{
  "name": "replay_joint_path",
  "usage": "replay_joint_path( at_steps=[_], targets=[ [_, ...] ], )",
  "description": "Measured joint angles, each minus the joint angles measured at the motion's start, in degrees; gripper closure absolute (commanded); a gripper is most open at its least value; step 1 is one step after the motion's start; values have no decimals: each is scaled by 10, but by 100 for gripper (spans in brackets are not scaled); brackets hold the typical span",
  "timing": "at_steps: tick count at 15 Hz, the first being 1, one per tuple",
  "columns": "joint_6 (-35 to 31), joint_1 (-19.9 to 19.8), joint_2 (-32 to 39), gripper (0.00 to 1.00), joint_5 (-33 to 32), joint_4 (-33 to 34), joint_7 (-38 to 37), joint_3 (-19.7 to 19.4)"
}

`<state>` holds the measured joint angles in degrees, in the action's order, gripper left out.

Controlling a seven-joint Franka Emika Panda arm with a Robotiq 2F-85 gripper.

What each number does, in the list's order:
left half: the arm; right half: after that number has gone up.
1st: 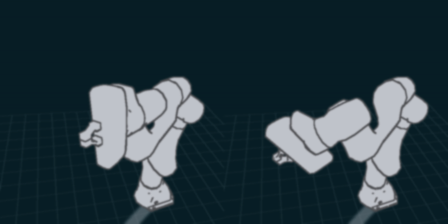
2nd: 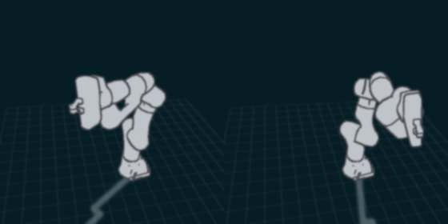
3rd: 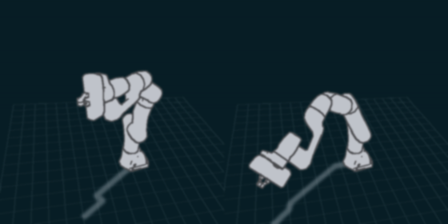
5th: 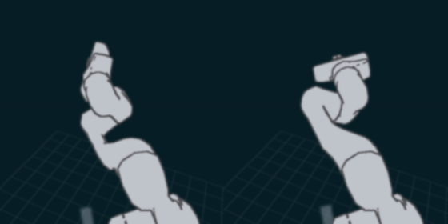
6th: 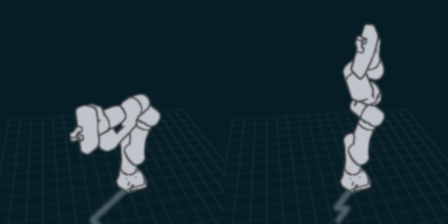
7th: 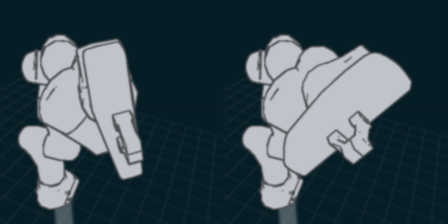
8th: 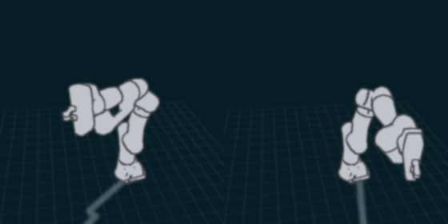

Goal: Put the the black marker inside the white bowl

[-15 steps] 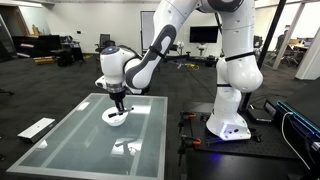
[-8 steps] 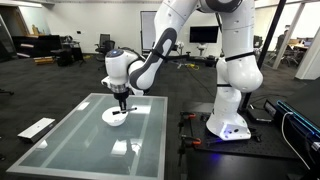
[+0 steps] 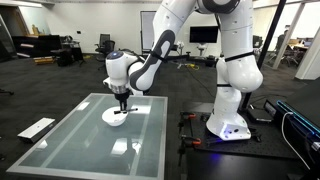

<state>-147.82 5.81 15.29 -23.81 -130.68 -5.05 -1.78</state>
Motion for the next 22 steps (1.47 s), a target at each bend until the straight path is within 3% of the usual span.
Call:
replay_joint_path(
  at_steps=[8, 9, 11, 17, 22],
  targets=[
    [-33, 0, 27, 95, -2, 27, -43, -20],
    [-37, 0, 32, 56, -2, 33, -43, -22],
    [-43, 0, 42, 49, -2, 44, -43, -23],
    [-44, 3, 63, 3, -2, 75, -43, -24],
    [-44, 15, 60, 0, -3, 82, -46, -37]
  ],
)
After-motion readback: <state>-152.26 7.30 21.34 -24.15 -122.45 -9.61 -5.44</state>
